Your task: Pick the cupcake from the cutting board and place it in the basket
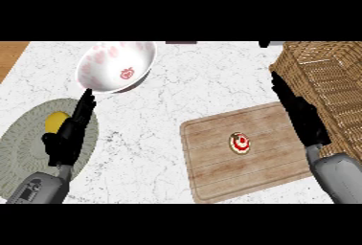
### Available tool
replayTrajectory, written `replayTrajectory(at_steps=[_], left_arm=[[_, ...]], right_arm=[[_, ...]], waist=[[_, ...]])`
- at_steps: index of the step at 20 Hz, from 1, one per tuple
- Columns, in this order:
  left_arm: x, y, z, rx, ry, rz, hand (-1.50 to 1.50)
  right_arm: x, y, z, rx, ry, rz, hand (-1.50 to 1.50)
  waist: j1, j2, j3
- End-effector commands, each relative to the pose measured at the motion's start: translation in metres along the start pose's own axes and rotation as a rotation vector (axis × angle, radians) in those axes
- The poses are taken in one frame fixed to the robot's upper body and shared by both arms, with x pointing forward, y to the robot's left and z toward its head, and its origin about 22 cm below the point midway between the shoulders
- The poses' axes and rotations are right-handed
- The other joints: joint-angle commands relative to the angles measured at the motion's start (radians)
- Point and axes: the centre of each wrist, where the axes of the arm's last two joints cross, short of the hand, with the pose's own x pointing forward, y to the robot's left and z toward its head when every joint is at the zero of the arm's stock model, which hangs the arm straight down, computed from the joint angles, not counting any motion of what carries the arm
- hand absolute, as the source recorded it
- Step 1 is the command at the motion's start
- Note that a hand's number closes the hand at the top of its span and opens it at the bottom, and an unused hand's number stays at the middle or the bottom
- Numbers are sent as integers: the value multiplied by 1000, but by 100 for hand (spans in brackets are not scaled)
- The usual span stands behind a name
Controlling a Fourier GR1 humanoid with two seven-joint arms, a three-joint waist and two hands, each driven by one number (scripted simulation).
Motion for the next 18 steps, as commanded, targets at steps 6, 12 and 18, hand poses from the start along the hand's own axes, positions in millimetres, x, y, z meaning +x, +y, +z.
replayTrajectory(at_steps=[6,12,18], left_arm=[[16,62,-9,84,132,-16,0],[18,56,-16,19,179,37,0],[35,50,-31,34,216,44,0]], right_arm=[[70,-83,-21,-193,-552,-398,150],[66,79,-5,90,-697,114,-150],[148,124,-7,-18,-542,125,-150]], waist=[[-3,12,5],[7,11,-4],[-14,3,-6]])
